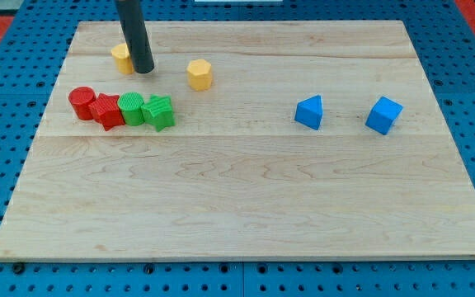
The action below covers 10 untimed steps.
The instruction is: Move the yellow hexagon towards the center left
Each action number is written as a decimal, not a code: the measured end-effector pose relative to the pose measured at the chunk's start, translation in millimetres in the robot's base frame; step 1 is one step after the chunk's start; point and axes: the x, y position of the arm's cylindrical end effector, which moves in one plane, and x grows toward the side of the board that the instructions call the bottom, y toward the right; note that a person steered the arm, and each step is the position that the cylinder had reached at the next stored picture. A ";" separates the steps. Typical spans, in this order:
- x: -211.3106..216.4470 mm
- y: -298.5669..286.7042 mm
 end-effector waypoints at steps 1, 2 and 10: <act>-13.8 -35.3; -42.5 -64.5; -56.5 91.1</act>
